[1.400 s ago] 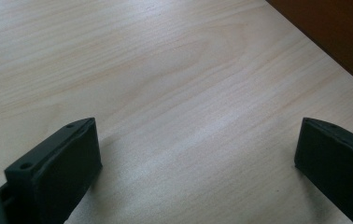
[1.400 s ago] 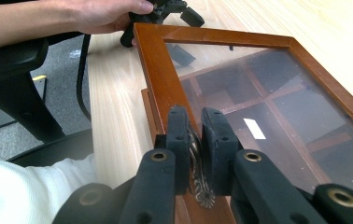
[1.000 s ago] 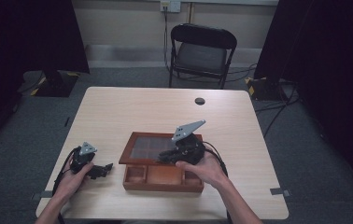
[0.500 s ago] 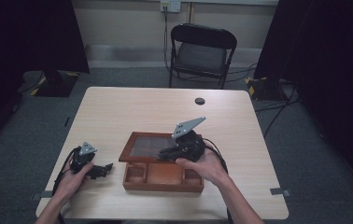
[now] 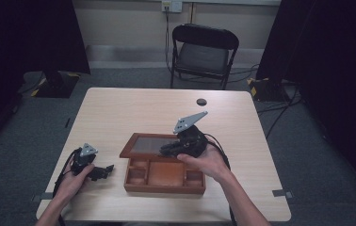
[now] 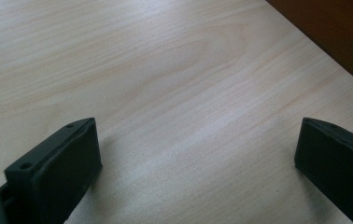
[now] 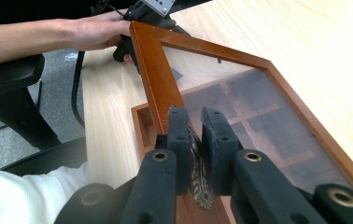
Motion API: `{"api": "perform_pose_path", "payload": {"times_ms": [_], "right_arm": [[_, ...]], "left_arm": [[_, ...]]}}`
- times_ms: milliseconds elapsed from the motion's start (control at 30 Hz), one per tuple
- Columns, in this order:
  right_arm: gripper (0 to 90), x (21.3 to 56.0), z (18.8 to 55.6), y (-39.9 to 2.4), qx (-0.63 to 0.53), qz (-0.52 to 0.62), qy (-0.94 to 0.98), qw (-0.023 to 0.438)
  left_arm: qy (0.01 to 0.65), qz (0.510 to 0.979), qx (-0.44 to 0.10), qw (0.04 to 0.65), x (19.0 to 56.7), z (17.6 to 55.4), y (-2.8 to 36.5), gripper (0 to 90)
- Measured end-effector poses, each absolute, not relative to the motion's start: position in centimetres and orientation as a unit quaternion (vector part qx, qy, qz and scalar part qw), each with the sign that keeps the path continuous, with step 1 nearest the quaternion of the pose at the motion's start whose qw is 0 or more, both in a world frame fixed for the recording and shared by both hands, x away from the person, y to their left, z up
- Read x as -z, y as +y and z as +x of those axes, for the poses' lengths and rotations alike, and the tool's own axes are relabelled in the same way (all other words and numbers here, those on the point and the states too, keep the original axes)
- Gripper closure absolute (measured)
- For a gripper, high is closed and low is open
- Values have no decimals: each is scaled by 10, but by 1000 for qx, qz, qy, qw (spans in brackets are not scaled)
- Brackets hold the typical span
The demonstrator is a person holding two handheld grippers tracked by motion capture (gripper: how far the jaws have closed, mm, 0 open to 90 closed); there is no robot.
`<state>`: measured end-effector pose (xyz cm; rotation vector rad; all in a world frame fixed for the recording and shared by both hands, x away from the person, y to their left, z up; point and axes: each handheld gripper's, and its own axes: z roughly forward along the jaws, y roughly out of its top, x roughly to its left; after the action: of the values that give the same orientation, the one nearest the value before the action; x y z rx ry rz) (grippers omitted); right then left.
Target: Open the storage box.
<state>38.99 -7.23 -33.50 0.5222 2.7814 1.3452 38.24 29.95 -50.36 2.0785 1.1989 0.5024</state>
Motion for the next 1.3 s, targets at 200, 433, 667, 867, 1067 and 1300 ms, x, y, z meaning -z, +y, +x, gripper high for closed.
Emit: {"api": "perform_pose_path", "payload": {"times_ms": [200,433,667,867,1067,1300], "right_arm": [[827,332,392,-72,-429,167,888,5],[827,330,394,-72,-429,167,888,3],[828,326,397,-72,-425,165,890,5],[829,324,399,-71,-424,166,890,6],[829,322,401,-72,-426,167,889,7],[830,318,404,-71,-423,167,891,8]], "left_arm": [[460,798,-193,338,504,382,299,0],[460,798,-193,338,504,382,299,0],[460,798,-193,338,504,382,299,0],[460,798,-193,338,504,382,299,0],[460,798,-193,338,504,382,299,0],[460,798,-193,338,503,382,299,0]]}}
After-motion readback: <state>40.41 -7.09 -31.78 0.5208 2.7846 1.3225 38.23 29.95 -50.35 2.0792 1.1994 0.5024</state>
